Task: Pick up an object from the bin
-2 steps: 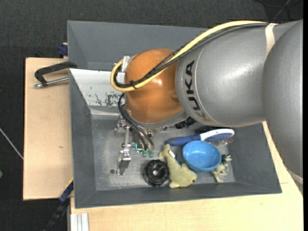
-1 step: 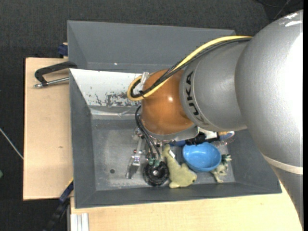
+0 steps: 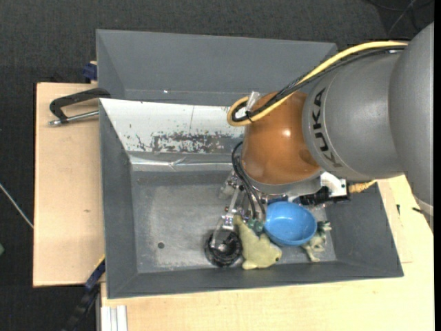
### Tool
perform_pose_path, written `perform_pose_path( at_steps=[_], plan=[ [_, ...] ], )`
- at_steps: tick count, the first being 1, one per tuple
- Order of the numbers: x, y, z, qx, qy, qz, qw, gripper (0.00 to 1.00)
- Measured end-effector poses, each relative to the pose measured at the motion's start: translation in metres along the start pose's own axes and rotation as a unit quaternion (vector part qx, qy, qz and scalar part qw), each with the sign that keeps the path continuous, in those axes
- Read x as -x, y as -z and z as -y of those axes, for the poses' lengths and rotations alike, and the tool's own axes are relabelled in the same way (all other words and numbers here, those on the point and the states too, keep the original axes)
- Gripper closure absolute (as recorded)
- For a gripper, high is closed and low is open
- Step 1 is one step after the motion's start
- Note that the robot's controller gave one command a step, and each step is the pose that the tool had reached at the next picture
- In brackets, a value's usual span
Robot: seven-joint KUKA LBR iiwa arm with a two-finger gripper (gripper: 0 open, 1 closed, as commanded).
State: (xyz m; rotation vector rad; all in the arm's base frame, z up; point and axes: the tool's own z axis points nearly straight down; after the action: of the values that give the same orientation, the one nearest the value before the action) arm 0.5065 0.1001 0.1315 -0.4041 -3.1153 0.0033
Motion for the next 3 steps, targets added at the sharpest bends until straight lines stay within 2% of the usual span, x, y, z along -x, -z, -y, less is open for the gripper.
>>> perform_pose_path(
  at_steps=[1, 2, 3],
  plan=[
    [-0.010, -0.045, 0.016, 0.005, 0.010, -0.0019, 0.9999, 0.00],
    [-0.003, -0.040, 0.017, 0.007, 0.010, 0.0114, 0.9999, 1.00],
    [0.002, 0.070, 0.041, 0.002, 0.226, 0.0046, 0.9741, 1.00]
  ],
)
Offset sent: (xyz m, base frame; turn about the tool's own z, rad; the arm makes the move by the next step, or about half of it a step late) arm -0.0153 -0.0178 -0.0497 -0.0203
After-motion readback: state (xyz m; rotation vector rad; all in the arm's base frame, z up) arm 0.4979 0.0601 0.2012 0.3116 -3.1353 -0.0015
